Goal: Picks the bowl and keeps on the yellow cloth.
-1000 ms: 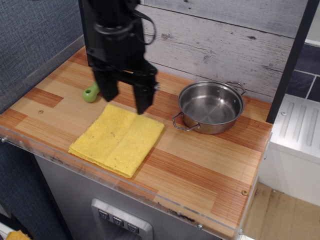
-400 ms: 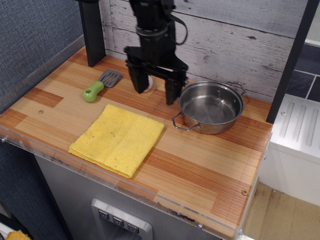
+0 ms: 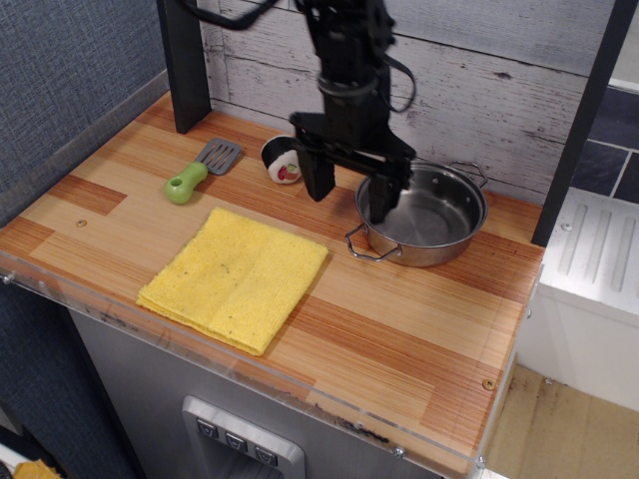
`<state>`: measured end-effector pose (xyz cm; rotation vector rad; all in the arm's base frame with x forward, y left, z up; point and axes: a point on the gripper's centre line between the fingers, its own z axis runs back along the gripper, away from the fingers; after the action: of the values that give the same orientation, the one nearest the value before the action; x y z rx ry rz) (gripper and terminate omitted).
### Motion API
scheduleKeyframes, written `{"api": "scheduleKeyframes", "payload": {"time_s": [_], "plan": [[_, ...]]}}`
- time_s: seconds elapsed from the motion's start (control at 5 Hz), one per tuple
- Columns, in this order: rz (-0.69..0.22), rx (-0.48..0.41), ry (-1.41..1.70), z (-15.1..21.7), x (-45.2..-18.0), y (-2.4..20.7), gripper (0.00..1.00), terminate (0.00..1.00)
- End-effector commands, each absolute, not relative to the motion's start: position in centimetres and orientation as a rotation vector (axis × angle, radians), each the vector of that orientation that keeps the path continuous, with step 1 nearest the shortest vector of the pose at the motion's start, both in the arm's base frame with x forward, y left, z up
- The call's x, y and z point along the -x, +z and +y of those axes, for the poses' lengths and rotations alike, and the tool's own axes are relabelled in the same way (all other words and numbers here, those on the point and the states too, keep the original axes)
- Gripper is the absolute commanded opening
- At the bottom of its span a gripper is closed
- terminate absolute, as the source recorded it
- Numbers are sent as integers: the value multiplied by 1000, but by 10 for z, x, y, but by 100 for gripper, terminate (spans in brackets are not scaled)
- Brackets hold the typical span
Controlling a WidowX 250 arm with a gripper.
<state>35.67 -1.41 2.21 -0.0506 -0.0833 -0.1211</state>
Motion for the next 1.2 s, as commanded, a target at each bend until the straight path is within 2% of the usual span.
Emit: {"api": "scheduleKeyframes", "payload": {"time_s": [0.0,0.2,0.6,0.8,1.0], "plan": [[-111,19,-123,-27,-367,15,0,0],[-104,15,-139,-28,-366,18,0,0],[-166,63,-170,-31,-360,59,0,0],[-233,111,-160,-27,-343,93,0,0],[-289,171,-131,-17,-304,126,0,0]]}}
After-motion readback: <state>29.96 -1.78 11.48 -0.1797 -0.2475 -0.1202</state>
